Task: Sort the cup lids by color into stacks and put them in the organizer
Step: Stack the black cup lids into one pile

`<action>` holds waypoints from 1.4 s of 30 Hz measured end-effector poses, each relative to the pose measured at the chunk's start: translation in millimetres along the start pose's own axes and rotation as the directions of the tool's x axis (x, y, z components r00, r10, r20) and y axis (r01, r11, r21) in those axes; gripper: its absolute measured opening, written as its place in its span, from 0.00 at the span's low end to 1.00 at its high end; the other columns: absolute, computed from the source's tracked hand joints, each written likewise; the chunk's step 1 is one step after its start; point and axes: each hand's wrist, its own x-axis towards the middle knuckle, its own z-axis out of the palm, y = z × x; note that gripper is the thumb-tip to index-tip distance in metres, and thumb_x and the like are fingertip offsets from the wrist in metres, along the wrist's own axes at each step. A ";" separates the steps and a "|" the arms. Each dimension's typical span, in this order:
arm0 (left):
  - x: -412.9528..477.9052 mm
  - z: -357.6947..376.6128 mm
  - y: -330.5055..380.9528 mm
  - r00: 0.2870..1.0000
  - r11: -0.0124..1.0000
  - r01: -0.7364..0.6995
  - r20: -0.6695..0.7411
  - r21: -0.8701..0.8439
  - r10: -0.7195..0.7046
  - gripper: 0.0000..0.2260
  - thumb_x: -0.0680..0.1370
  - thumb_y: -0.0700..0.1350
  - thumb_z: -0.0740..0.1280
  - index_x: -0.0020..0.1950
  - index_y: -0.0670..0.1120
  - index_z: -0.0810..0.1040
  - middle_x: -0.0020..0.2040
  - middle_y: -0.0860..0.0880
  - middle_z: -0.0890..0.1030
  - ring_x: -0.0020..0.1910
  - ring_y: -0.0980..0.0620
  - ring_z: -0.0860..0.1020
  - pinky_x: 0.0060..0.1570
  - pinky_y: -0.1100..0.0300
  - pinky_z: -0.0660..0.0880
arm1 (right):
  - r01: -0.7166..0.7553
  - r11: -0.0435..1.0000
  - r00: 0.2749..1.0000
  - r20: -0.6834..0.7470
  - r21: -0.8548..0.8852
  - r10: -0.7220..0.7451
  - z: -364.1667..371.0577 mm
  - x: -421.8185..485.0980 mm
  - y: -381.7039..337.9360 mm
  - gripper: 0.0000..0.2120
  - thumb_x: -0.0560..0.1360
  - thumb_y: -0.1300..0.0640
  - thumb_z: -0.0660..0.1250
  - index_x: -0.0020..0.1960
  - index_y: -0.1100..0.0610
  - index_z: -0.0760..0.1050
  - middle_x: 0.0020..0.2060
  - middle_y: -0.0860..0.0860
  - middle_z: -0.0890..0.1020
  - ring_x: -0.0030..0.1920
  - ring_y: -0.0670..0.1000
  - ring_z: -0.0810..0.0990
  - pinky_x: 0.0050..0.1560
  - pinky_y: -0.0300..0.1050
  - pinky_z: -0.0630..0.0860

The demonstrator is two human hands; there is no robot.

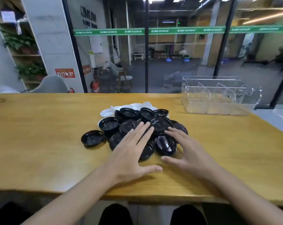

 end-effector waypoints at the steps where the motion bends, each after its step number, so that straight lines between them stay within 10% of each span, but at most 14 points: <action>1: -1.8 3.8 2.1 0.999 0.999 -0.048 -0.015 -0.009 0.048 0.51 0.75 0.77 0.61 0.87 0.51 0.45 0.87 0.57 0.41 0.84 0.60 0.36 0.83 0.56 0.42 | 0.004 1.000 0.999 -0.034 0.003 -0.004 3.4 -3.9 0.4 0.43 0.71 0.32 0.74 0.81 0.45 0.65 0.81 0.40 0.64 0.80 0.42 0.63 0.79 0.45 0.64; 14: 24.7 27.1 -15.1 0.987 0.988 -0.087 -0.143 -0.131 0.068 0.39 0.78 0.68 0.67 0.83 0.49 0.65 0.84 0.55 0.61 0.85 0.60 0.51 0.82 0.57 0.58 | -0.138 0.988 0.976 -0.160 0.064 0.147 25.7 3.6 2.5 0.35 0.69 0.42 0.80 0.70 0.52 0.71 0.59 0.42 0.77 0.57 0.41 0.76 0.59 0.33 0.71; 20: 25.5 30.6 -21.3 0.988 0.991 -0.066 -0.149 -0.115 0.048 0.37 0.78 0.68 0.66 0.82 0.50 0.68 0.83 0.56 0.63 0.84 0.61 0.54 0.80 0.66 0.51 | -0.133 0.985 0.977 -0.151 0.110 0.149 22.6 1.1 -2.3 0.40 0.67 0.43 0.81 0.74 0.56 0.72 0.61 0.46 0.78 0.61 0.43 0.77 0.60 0.21 0.65; 30: 34.1 29.6 -13.6 0.990 0.971 0.002 -0.137 -0.237 -0.036 0.29 0.80 0.68 0.60 0.78 0.56 0.71 0.77 0.62 0.67 0.77 0.63 0.66 0.73 0.57 0.72 | -0.143 0.978 0.990 0.033 0.153 0.140 -6.6 -40.5 0.9 0.36 0.67 0.42 0.68 0.74 0.47 0.71 0.65 0.36 0.72 0.67 0.37 0.73 0.66 0.29 0.68; 36: 63.7 28.9 0.2 0.987 0.988 0.092 -0.117 -0.124 -0.107 0.33 0.79 0.68 0.65 0.80 0.55 0.68 0.79 0.58 0.70 0.77 0.56 0.69 0.74 0.58 0.67 | -0.125 0.987 0.990 0.083 0.106 0.117 -2.0 -40.5 3.1 0.40 0.67 0.40 0.61 0.79 0.48 0.67 0.69 0.33 0.68 0.72 0.33 0.64 0.71 0.28 0.61; 42: 79.4 27.0 4.8 0.988 0.989 0.147 -0.047 -0.023 -0.148 0.28 0.80 0.65 0.65 0.79 0.59 0.69 0.82 0.58 0.66 0.79 0.56 0.67 0.74 0.58 0.65 | -0.185 0.980 0.981 -0.039 0.074 0.188 3.2 -39.9 3.0 0.47 0.65 0.20 0.68 0.77 0.42 0.68 0.66 0.28 0.65 0.72 0.31 0.63 0.68 0.23 0.59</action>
